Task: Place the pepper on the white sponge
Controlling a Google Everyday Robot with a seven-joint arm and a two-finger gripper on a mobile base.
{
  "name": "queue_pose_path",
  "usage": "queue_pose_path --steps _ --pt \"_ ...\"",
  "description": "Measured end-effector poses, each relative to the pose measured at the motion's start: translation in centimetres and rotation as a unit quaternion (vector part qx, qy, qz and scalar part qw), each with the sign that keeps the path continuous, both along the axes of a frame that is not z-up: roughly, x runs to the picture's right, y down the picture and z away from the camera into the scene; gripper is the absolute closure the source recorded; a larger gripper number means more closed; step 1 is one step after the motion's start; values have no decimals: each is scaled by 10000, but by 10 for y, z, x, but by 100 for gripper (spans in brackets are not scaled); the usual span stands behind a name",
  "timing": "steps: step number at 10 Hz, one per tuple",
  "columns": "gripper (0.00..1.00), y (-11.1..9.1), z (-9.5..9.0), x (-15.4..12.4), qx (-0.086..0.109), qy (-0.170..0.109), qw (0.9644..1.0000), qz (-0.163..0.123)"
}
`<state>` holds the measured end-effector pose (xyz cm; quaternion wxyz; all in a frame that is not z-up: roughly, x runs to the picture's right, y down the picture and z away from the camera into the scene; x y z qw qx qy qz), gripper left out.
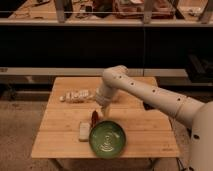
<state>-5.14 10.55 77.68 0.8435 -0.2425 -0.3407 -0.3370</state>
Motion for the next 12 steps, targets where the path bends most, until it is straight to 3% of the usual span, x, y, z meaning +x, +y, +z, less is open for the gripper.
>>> queue_pose_path --steps 8,10,11,12 --pt "20 -1 1 2 44 8 10000 -50" --pt "20 -4 5 5 275 -128 9988 -391" --pt "20 -6 8 4 478 -281 9960 -694" --pt "20 -10 12 3 753 -506 9901 -1073"
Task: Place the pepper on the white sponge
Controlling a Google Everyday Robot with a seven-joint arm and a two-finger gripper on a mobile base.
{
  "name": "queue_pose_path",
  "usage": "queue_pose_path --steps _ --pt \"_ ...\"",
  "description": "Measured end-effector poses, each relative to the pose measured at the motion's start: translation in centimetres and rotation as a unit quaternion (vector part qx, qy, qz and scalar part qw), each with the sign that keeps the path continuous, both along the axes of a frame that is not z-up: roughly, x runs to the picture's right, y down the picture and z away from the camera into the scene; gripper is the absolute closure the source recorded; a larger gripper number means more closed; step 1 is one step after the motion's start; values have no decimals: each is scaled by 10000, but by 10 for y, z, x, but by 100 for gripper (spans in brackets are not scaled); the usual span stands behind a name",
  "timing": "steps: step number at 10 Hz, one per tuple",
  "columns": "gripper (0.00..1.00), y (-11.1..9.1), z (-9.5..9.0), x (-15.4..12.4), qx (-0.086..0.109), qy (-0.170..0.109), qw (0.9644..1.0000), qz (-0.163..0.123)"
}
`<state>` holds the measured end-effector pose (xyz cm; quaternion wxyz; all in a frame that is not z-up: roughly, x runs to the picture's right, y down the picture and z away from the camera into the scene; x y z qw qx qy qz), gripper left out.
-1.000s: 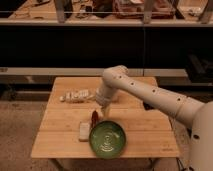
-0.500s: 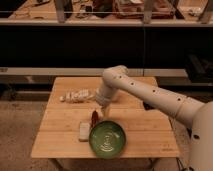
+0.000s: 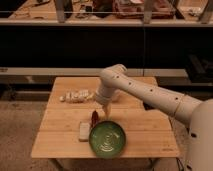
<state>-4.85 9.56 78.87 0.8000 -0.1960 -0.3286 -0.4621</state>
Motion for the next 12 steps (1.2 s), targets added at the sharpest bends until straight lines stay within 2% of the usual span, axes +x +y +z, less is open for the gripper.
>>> queue_pose_path --steps 2,4,7,9,12 --pt "20 -9 4 -3 365 -386 9974 -485" --pt "20 -13 5 -5 504 -549 9949 -681" --pt "20 -8 11 -5 481 -506 9944 -792" --pt "20 5 25 -15 448 -418 9925 -1060" --pt "20 17 44 -26 513 -390 9893 -1309"
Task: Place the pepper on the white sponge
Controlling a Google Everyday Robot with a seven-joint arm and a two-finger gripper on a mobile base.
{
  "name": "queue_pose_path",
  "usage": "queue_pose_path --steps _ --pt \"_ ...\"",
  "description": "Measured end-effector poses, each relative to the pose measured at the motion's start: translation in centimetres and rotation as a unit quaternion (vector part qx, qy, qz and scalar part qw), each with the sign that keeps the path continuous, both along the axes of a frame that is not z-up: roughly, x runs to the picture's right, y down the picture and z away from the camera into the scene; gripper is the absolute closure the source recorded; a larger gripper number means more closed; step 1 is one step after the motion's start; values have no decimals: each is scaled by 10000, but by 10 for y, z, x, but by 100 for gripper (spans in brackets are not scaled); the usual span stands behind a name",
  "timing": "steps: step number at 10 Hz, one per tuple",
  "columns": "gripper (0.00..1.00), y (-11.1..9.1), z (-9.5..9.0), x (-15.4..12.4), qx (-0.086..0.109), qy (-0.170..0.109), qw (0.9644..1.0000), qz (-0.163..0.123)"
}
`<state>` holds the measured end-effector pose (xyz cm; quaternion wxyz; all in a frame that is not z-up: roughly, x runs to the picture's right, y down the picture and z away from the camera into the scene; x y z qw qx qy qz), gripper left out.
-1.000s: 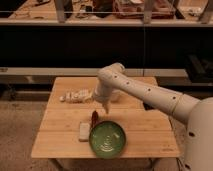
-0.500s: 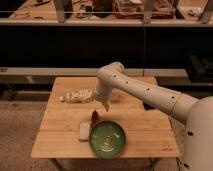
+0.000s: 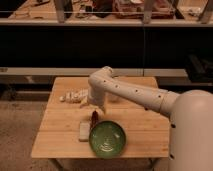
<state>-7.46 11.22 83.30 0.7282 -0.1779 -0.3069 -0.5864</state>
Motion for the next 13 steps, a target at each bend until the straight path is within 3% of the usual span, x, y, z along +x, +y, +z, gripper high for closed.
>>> queue_pose_path --steps 4,8,9,13 --pt "20 24 23 -9 -45 -119 9996 -239" --pt "21 41 35 -8 -190 -123 9993 -289" --pt "26 42 36 -8 -218 -127 9993 -277" --pt "65 44 39 -14 -333 -164 9990 -268"
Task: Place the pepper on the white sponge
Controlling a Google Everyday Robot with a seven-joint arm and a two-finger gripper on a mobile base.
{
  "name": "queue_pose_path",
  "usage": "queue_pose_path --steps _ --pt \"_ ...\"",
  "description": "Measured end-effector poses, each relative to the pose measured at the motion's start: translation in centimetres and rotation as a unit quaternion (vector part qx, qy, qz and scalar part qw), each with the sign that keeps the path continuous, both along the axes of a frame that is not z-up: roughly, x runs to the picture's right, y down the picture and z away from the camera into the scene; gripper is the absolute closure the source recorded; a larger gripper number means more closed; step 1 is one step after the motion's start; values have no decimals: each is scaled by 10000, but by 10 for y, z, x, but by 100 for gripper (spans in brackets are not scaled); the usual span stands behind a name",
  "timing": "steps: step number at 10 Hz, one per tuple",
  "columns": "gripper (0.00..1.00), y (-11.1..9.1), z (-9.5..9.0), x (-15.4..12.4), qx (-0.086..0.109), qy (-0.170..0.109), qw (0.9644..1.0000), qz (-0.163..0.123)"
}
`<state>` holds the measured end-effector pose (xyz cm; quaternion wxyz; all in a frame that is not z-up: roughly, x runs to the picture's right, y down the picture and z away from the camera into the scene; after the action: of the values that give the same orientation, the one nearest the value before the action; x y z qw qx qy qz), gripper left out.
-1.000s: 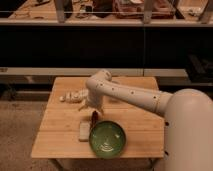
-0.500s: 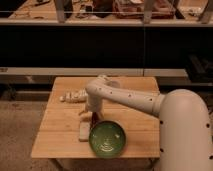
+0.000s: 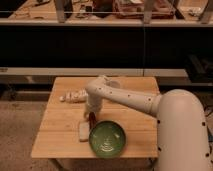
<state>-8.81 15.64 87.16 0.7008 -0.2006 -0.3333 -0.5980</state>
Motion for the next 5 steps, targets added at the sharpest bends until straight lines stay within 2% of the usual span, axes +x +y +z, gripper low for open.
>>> queue_pose_path --steps 1,5 --pt "69 0 0 -3 -33 -36 10000 5" --pt "70 -10 1 -2 -39 -85 9999 81"
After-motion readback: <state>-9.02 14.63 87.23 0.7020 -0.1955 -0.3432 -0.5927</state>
